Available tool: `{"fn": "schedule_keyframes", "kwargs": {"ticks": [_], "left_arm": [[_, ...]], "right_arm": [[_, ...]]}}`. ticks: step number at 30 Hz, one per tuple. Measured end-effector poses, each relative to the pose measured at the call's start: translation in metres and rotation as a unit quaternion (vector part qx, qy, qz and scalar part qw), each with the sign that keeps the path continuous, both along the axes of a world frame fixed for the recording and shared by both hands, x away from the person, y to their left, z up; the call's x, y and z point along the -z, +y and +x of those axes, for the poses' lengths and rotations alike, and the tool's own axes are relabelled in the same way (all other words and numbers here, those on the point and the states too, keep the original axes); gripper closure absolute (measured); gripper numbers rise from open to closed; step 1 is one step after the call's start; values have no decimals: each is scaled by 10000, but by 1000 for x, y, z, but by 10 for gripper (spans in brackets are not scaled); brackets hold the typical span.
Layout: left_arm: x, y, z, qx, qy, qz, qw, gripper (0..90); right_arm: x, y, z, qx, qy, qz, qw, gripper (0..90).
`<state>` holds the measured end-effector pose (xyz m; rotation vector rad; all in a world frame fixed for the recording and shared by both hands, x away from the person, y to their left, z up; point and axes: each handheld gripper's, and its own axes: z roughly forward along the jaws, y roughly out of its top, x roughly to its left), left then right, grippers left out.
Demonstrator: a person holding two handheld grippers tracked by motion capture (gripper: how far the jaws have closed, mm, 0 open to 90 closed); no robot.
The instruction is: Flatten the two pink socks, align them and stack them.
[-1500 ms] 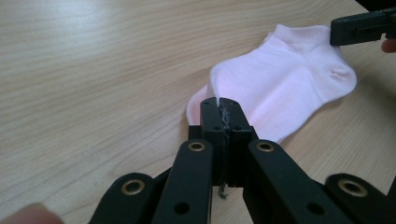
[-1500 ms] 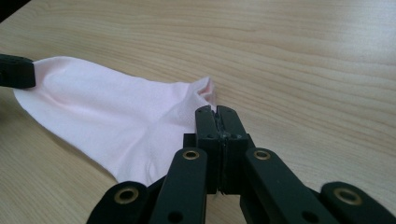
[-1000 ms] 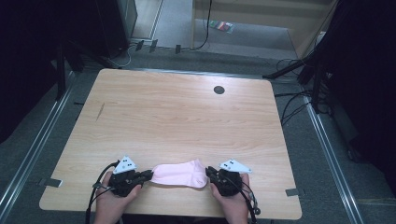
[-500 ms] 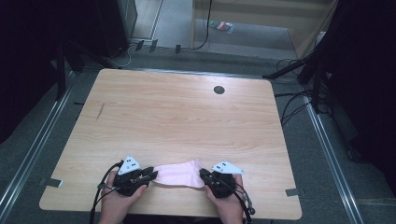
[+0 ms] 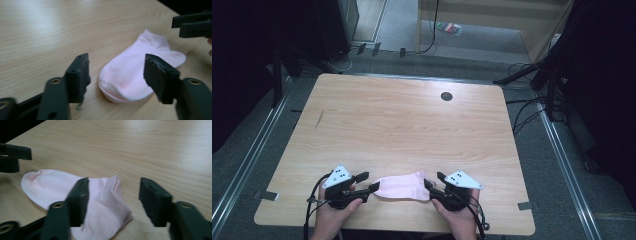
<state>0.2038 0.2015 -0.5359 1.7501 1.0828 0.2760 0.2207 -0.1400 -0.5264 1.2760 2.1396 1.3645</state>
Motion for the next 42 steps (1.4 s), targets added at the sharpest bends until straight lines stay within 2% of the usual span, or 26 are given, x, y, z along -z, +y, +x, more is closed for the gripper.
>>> {"fn": "schedule_keyframes", "kwargs": {"ticks": [1, 2, 3, 4, 5, 6, 8, 11, 12, 16, 18, 23, 31, 32, 33, 34, 36, 40, 41, 42], "left_arm": [[0, 0, 0, 0, 0, 0, 10000, 297], [-2, 6, -1, -184, -105, -60, 9998, 255], [-2, 6, -1, -184, -105, -60, 9998, 231], [-5, 12, -1, -335, -215, -87, 9992, 206], [-5, 12, -1, -335, -215, -87, 9992, 180], [-6, 18, -1, -418, -250, -98, 9988, 158], [-6, 24, 0, -450, -251, -84, 9986, 136], [-5, 30, 0, -533, -239, -122, 9982, 104], [-5, 37, 1, -601, -237, -118, 9978, 95], [-4, 50, 2, -650, -221, -191, 9975, 89], [-2, 60, 5, -806, -171, -164, 9965, 84], [1, 74, 6, -1003, -106, -99, 9949, 85], [4, 104, 7, -1384, -26, -60, 9903, 85], [5, 109, 6, -1462, -39, -62, 9892, 85], [4, 117, 3, -1598, -77, -115, 9871, 85], [4, 117, 3, -1598, -77, -115, 9871, 85], [4, 126, 1, -1689, -111, -147, 9855, 85], [6, 140, -2, -1822, -88, 49, 9832, 84], [7, 146, -3, -1877, -87, 151, 9821, 85], [7, 149, -4, -1920, -82, 147, 9812, 84]], "right_arm": [[0, 0, 0, 0, 0, 0, 10000, 360], [-2, -6, 4, 96, -32, -13, 9999, 328], [-2, -6, 4, 96, -32, -13, 9999, 328], [-3, -12, 5, 246, -155, -82, 9995, 279], [-3, -12, 5, 246, -155, -82, 9995, 279], [-6, -16, 7, 392, -149, -183, 9990, 171], [-10, -20, 8, 414, -105, -146, 9990, 138], [-13, -26, 8, 423, -132, -26, 9990, 124], [-14, -33, 9, 485, -138, 5, 9987, 113], [-14, -43, 11, 641, -82, -19, 9979, 112], [-13, -53, 14, 827, -46, -31, 9966, 113], [-11, -64, 16, 981, -37, -98, 9951, 115], [-8, -82, 16, 1116, -97, -201, 9935, 124], [-8, -83, 16, 1117, -96, -218, 9935, 127], [-6, -88, 16, 1164, -72, -249, 9929, 128], [-5, -91, 16, 1186, -70, -259, 9926, 129], [-5, -96, 16, 1230, -16, -196, 9922, 129], [-4, -110, 15, 1338, 6, -122, 9909, 130], [-4, -117, 14, 1419, 26, -128, 9898, 130], [-3, -121, 14, 1469, 32, -152, 9890, 129]]}}
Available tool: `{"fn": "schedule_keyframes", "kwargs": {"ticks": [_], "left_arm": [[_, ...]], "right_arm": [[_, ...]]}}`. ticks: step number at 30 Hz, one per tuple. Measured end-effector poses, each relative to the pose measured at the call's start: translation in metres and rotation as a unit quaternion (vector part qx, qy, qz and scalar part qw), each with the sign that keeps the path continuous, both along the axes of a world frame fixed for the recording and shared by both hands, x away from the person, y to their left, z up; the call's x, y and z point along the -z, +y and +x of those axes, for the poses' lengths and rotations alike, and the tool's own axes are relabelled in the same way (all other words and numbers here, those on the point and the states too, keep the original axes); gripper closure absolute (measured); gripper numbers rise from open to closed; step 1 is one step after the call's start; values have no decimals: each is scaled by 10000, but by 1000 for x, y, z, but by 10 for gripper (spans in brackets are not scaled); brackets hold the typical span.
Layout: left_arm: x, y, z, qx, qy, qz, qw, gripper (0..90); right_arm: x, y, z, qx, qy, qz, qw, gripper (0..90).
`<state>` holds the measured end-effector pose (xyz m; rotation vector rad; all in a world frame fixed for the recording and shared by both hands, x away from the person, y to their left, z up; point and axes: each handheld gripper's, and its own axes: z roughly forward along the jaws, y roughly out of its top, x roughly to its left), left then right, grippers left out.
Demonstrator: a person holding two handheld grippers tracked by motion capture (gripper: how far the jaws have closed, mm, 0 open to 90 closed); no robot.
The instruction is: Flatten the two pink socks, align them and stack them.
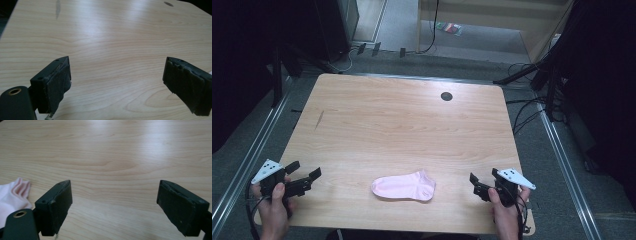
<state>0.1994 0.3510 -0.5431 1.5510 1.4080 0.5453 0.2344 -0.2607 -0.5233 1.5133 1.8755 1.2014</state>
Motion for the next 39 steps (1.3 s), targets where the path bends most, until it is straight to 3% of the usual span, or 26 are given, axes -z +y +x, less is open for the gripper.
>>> {"fn": "schedule_keyframes", "kwargs": {"ticks": [4, 7, 10, 18, 24, 39], "left_arm": [[0, 14, -5, -112, -18, -115, 9999, 85], [2, 18, -7, -162, 2, -85, 9998, 85], [4, 22, -9, -166, 62, 134, 9998, 85], [3, 34, -12, -218, -15, 298, 9993, 85], [4, 40, -11, -231, -37, 152, 9996, 85], [10, 31, -8, -95, -48, 371, 9993, 85]], "right_arm": [[2, -14, -2, 174, 20, -38, 9998, 130], [2, -21, -3, 236, 12, -95, 9997, 130], [7, -36, -5, 408, 68, -229, 9989, 130], [17, -63, -10, 589, 155, -231, 9979, 132], [22, -80, -16, 631, 188, -179, 9977, 134], [25, -89, -22, 699, 298, -199, 9969, 135]]}}
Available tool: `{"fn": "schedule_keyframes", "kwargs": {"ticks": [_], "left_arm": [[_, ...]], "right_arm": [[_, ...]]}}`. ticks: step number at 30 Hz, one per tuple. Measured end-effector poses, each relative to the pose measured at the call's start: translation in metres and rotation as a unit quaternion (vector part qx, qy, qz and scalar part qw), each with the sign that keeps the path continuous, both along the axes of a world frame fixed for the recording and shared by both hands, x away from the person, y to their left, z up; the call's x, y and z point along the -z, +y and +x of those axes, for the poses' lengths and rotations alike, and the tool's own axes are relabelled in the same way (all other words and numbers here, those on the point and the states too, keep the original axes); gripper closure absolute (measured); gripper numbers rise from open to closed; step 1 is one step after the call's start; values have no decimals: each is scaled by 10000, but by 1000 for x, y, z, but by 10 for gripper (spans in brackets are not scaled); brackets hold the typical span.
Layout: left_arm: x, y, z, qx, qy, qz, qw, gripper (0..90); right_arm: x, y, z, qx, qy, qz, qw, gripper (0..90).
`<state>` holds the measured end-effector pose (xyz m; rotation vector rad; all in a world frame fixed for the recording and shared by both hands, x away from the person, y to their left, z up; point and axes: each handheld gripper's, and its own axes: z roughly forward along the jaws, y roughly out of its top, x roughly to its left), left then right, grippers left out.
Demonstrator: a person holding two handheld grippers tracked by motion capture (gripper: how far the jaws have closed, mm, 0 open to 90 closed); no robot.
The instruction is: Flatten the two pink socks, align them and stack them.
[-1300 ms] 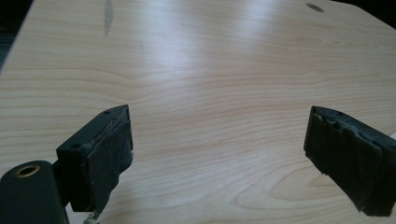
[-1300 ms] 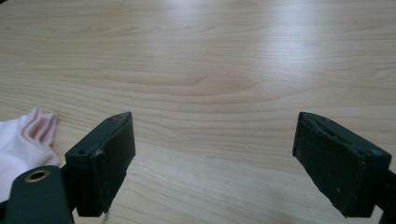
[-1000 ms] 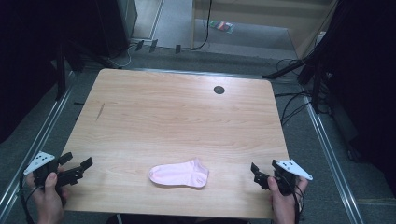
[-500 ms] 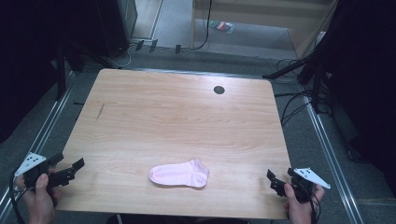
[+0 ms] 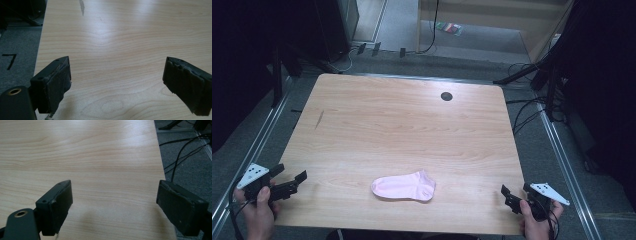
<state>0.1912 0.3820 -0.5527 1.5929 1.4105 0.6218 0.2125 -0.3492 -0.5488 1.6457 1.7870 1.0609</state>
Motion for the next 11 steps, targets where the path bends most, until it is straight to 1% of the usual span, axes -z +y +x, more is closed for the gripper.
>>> {"fn": "schedule_keyframes", "kwargs": {"ticks": [5, 9, 11], "left_arm": [[0, 2, 0, -1, 17, -91, 10000, 85], [1, 2, 2, 123, 51, -156, 9998, 90], [1, 2, 3, 158, 65, -174, 9997, 91]], "right_arm": [[0, 0, 0, -1, 32, 10, 10000, 136], [0, -1, 1, -2, 34, 29, 10000, 134], [0, -2, 0, 88, -5, 63, 9999, 134]]}}
